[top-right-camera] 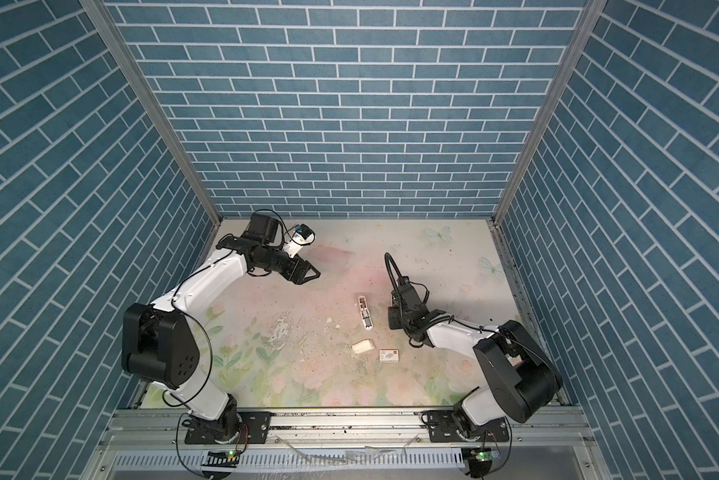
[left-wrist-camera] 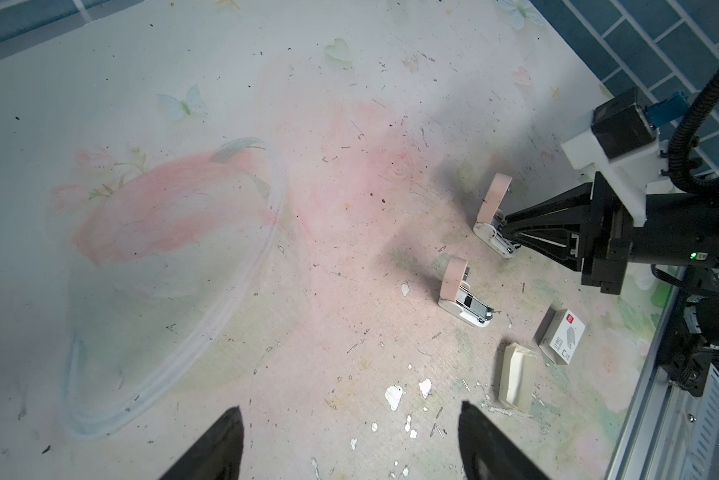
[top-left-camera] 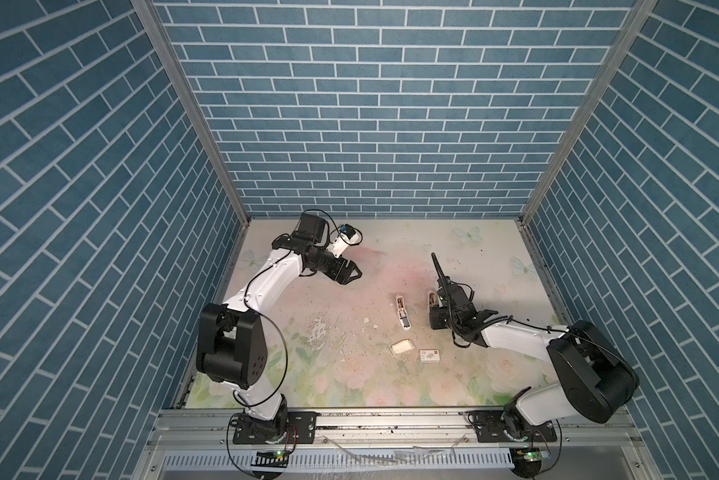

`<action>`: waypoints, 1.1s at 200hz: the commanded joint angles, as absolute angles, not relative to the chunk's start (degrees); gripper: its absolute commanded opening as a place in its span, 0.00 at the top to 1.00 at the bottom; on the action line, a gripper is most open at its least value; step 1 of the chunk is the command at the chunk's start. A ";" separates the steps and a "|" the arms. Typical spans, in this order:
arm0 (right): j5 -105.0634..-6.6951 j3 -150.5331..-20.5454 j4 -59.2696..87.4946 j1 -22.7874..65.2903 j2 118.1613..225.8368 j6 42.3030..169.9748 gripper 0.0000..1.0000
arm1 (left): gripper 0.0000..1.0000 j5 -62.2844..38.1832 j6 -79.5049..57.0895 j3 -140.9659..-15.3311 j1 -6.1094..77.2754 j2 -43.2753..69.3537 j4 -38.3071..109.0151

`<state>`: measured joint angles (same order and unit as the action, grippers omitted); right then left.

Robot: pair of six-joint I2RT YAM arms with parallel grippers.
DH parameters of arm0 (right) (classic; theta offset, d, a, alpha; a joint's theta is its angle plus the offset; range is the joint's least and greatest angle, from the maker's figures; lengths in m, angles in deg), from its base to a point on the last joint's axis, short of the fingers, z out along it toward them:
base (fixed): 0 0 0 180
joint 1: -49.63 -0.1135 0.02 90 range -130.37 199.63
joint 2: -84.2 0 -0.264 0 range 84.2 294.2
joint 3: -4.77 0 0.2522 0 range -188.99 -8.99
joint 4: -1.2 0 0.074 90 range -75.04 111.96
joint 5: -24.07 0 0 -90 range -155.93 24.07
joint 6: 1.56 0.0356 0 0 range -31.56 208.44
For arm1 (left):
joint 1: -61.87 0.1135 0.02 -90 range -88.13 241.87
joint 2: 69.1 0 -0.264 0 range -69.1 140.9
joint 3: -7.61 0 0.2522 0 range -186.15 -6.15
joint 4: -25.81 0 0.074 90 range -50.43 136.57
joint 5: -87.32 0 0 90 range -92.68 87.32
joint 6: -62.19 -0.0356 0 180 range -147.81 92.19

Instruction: Load the staples into the stapler

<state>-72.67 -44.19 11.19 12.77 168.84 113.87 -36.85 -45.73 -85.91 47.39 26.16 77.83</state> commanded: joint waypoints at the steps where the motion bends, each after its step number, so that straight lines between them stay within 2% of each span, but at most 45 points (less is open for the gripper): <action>1: -68.98 -43.18 16.35 11.67 172.00 111.49 0.87 | 0.18 -37.14 -46.54 -86.30 47.81 25.29 78.07; 105: -68.39 -43.18 15.50 11.77 166.95 108.30 0.87 | 0.18 -37.68 -47.63 -87.53 47.81 25.62 80.47; 220: -69.89 -42.97 14.35 13.77 168.82 111.09 0.87 | 0.18 -38.01 -47.78 -88.37 47.85 26.78 81.33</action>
